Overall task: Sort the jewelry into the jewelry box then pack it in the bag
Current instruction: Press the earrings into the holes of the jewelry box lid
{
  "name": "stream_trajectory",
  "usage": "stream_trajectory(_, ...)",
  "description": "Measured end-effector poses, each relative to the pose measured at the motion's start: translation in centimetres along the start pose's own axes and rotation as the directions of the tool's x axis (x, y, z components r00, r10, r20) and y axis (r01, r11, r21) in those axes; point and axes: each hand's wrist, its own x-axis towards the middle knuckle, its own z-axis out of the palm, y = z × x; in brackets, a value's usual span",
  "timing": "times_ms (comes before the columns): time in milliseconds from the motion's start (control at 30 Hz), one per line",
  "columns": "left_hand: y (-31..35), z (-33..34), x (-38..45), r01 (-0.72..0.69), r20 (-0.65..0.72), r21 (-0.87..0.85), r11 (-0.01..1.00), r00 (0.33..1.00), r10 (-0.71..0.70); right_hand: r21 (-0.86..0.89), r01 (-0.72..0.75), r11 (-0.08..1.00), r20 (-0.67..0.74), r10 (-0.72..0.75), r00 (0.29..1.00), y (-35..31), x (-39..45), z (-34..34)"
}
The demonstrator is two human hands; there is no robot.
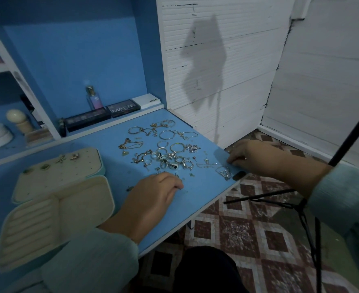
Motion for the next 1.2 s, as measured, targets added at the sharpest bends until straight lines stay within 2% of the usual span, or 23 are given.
stream_trajectory(167,0.3,-0.3,0.0,0.009,-0.006,0.001,1.0,1.0,-0.008,0.006,0.048,0.999,-0.057,-0.047,0.997,-0.6,0.2,0.0)
stream_trajectory(333,0.6,-0.6,-0.1,-0.003,-0.018,0.011,1.0,1.0,0.003,-0.086,0.14,0.986,0.034,-0.137,0.99,-1.8,0.3,0.0)
stream_trajectory(433,0.9,-1.4,0.2,0.001,0.004,0.018,1.0,1.0,-0.001,-0.093,0.143,0.985,0.013,-0.143,0.99,-2.4,0.4,0.0)
stream_trajectory(567,1.3,-3.2,0.7,0.103,-0.008,0.07,0.992,0.995,-0.102,-0.029,0.237,0.971,-0.035,-0.238,0.971,-4.0,0.8,0.4)
stream_trajectory(700,0.6,-4.9,0.2,0.213,-0.016,0.103,0.972,0.977,-0.213,-0.02,0.357,0.934,-0.001,-0.357,0.934,-5.7,0.9,1.5)
stream_trajectory(800,-0.3,-5.8,-0.8,0.267,-0.025,0.118,0.956,0.964,-0.266,-0.066,0.358,0.931,0.018,-0.358,0.934,-6.1,1.0,2.1)
stream_trajectory(900,-1.1,-6.2,-1.8,0.31,-0.012,0.119,0.943,0.95,-0.311,-0.051,0.354,0.934,-0.035,-0.356,0.934,-6.3,1.1,2.2)
stream_trajectory(1100,-1.3,-6.2,-2.6,0.386,-0.033,0.046,0.921,0.922,-0.385,-0.026,0.391,0.92,-0.033,-0.392,0.919,-7.5,1.2,2.9)
stream_trajectory(1200,-1.3,-6.2,-2.5,0.411,-0.023,0.013,0.912,0.912,-0.411,-0.03,0.374,0.927,-0.08,-0.375,0.923,-7.8,1.2,3.0)
